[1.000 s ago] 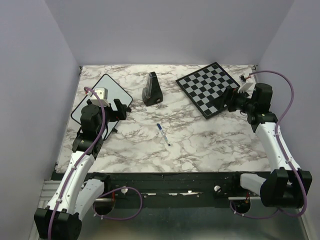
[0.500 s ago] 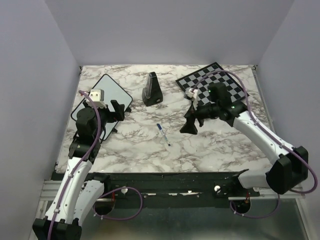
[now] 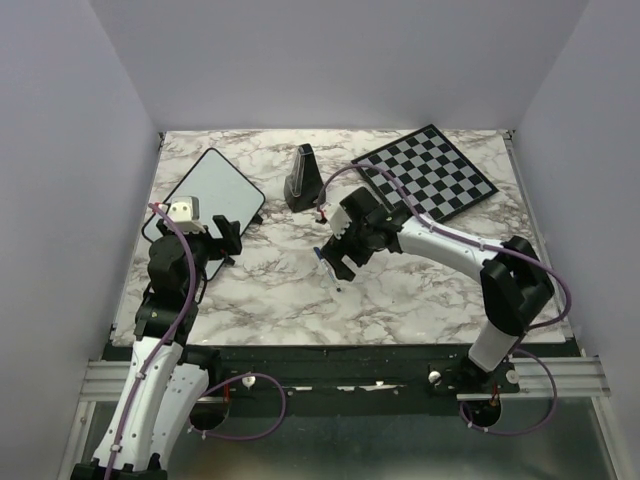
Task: Write a sentence on the whiteboard
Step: Open the whiteboard marker at the center of the board.
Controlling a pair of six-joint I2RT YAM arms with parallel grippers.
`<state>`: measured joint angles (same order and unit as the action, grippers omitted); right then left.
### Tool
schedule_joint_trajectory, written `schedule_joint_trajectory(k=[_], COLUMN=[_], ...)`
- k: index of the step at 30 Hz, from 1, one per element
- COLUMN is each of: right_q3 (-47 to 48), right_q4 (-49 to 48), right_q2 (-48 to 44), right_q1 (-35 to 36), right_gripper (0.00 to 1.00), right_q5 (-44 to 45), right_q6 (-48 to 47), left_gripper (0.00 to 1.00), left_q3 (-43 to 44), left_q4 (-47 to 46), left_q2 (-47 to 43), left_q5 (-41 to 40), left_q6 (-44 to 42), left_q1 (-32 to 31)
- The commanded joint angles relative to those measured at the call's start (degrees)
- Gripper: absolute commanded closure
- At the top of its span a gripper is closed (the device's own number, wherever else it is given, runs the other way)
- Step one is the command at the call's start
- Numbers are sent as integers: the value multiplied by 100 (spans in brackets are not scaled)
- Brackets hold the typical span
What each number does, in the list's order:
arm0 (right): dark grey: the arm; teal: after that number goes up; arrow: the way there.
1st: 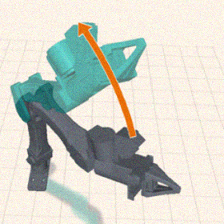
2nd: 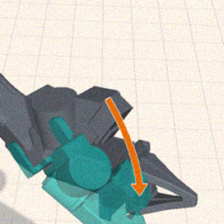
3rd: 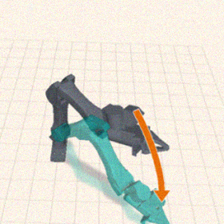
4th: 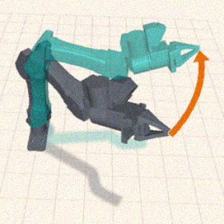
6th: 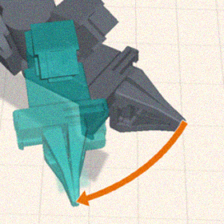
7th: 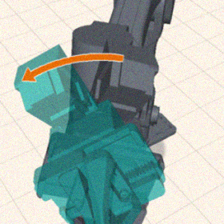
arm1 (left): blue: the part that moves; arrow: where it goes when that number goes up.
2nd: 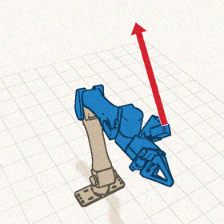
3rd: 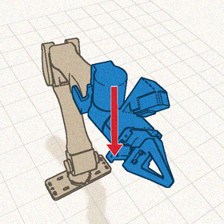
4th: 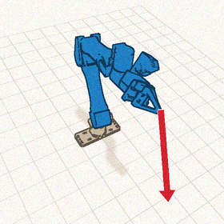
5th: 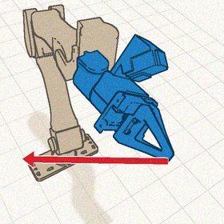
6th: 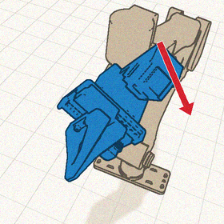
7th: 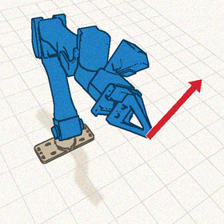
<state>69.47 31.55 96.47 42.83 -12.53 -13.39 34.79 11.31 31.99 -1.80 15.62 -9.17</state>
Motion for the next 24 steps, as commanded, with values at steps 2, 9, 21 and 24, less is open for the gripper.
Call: schedule_joint_trajectory(k=[2, 9, 21, 24], right_q3=[548, 954, 1042, 981], right_q4=[-61, 141, 264, 281], right_q2=[714, 1303, 1753, 1762], right_q1=[357, 463, 586, 586], right_gripper=[6, 20, 43, 53], right_q5=[541, 603, 1051, 1209], right_q6=[460, 530, 495, 477], left_gripper=[1, 1, 1, 1], left_q3=[11, 2, -16, -16], left_q4=[38, 29, -6, -15], left_q2=[-113, -237, -246, -246], left_q5=[-83, -136, -13, 48], left_q6=[73, 64, 64, 64], left_q1=[91, 91, 91, 100])
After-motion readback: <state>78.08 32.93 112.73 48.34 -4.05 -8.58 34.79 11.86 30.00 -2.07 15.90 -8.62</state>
